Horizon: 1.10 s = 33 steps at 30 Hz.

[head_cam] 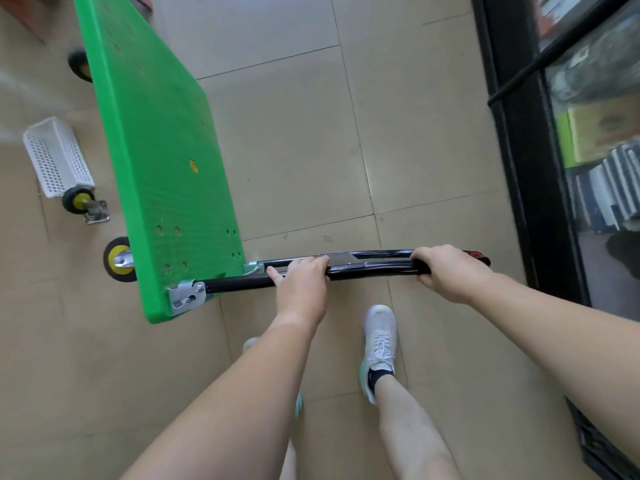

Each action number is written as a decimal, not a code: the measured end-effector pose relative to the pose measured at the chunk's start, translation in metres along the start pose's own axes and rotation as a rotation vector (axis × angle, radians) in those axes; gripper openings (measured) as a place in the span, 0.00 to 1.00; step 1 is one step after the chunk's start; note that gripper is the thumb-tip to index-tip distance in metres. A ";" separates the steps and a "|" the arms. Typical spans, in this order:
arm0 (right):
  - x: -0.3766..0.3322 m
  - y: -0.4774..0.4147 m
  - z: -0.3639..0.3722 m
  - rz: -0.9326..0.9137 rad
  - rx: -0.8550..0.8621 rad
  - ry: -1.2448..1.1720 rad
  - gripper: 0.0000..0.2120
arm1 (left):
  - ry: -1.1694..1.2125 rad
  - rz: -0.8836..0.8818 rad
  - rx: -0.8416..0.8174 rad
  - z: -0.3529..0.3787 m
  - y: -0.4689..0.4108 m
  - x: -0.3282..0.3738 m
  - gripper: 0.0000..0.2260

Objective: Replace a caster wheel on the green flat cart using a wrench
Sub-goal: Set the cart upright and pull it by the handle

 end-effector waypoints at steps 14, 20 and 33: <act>-0.127 0.106 -0.044 -0.157 0.061 -0.030 0.05 | 0.046 0.229 -0.024 -0.056 0.072 -0.005 0.10; -0.161 0.143 -0.085 -0.149 0.084 -0.090 0.33 | 0.163 0.210 -0.030 -0.108 0.102 -0.087 0.11; -0.178 0.177 -0.069 -0.203 0.167 -0.038 0.25 | 0.212 0.364 0.026 -0.127 0.183 -0.100 0.30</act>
Point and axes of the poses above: each hand's wrist, its own y-axis away from the middle knuckle, its own z-axis out of the palm, x = y × z, the point moved 3 cm from there along -y, towards the middle knuckle, and after that the axes turned 5 degrees about x, right-handed, at the moved point
